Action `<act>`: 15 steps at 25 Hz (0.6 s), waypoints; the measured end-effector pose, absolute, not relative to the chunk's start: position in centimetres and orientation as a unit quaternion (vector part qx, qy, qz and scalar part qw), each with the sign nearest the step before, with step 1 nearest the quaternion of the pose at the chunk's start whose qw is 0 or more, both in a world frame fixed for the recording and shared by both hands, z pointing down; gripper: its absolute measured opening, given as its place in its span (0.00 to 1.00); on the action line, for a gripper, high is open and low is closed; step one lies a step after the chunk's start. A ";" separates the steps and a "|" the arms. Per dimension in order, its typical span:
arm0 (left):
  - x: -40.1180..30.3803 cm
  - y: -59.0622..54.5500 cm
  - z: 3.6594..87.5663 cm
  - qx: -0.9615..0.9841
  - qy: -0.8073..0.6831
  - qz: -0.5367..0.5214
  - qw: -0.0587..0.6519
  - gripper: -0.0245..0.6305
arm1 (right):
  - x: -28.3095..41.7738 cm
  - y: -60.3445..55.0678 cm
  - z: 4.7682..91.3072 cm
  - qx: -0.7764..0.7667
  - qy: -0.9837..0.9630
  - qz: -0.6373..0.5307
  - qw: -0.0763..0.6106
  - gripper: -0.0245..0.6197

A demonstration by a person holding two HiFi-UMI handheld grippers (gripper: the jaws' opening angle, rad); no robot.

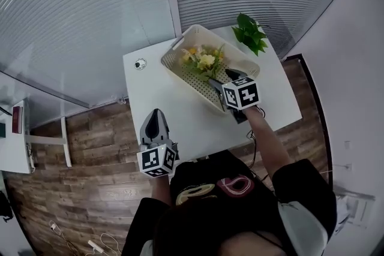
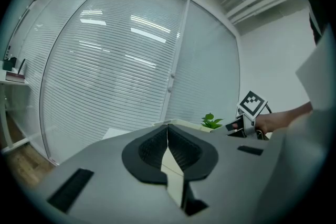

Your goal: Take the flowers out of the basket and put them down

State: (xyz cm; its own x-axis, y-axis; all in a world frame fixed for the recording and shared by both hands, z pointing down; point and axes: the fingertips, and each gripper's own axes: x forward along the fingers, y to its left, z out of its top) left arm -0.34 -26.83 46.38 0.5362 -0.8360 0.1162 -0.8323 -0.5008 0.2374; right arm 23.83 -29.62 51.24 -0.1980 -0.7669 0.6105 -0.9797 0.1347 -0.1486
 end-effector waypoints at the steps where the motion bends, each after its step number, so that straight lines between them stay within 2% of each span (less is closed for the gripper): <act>1: -0.3 -27.0 46.4 0.864 -0.485 -0.008 0.134 0.07 | 23.9 -30.1 51.9 0.594 -0.726 0.277 0.208 0.49; 5: -0.5 -27.6 46.5 0.856 -0.498 -0.010 0.137 0.07 | 24.4 -32.1 54.9 0.578 -0.713 0.305 0.255 0.51; 15: -2.4 -28.9 46.8 0.835 -0.531 -0.014 0.144 0.07 | 24.5 -35.1 60.1 0.552 -0.682 0.390 0.280 0.54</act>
